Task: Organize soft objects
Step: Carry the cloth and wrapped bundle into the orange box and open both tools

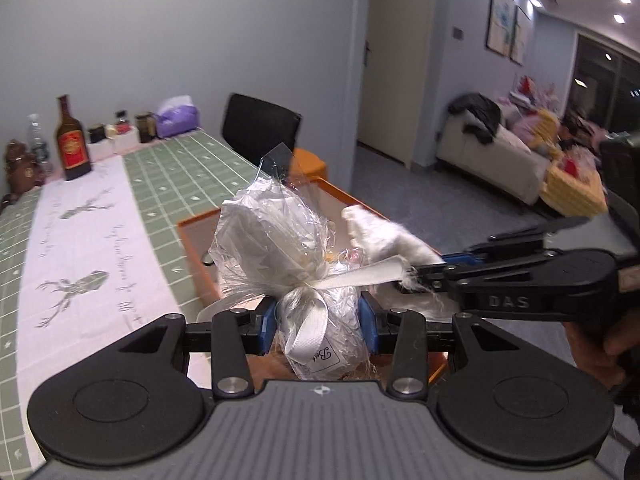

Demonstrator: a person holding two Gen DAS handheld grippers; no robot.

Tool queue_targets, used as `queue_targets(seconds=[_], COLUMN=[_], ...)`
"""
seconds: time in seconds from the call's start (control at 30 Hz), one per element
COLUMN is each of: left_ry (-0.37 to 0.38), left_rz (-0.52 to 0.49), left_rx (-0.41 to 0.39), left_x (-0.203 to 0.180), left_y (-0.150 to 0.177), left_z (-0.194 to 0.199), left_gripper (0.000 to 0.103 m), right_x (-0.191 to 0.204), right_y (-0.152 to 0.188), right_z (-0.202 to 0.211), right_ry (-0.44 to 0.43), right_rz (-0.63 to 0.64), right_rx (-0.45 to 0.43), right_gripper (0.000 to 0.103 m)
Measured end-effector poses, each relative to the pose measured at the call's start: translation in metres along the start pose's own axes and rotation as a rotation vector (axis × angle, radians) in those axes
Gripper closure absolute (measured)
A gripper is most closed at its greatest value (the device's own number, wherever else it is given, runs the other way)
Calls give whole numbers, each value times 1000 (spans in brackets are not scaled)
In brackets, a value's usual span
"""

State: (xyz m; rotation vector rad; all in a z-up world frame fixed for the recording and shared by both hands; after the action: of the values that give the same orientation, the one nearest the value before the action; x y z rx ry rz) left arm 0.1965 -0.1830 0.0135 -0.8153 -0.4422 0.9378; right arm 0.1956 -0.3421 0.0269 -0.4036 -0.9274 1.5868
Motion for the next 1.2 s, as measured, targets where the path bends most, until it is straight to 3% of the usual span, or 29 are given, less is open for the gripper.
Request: queue_targets(seconds=[0.2,0.47,0.87,1.1,1.2], left_ry=[53,51,79,76,68], left_rz=[-60,-60,-24,-20,-21], left_rx=[93,181,223,200,176], left_x=[-17,-12,-6,-5,-6], left_y=[11,12,21,19,17], left_z=[-30,-70,-89,-79,-70], left_gripper=[56,56,54,34,29], right_x=[-23,-37,-38,-34,-31], right_y=[-3,-10,0,-6,-11], right_z=[-24,-59,-101,-95,-88], right_ry=[45,71,124,151,156], right_rz=[12,51,116,139,145], right_rx=[80,147,265,248,231], right_gripper=[87,87,85,73,63])
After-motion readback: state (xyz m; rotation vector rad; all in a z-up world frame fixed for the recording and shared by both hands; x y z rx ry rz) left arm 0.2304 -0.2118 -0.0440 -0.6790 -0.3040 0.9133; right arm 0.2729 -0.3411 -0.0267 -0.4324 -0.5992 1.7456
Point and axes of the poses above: each gripper's, at about its wrist camera, not at the fingertips, and z roughly against the way its jaws point, x to its left, y to its underside, the point moved 5 cm from there along -z, roughly the way its jaws point, and after that the axes turned 2 degrees about -y, right-handed, at the moved point
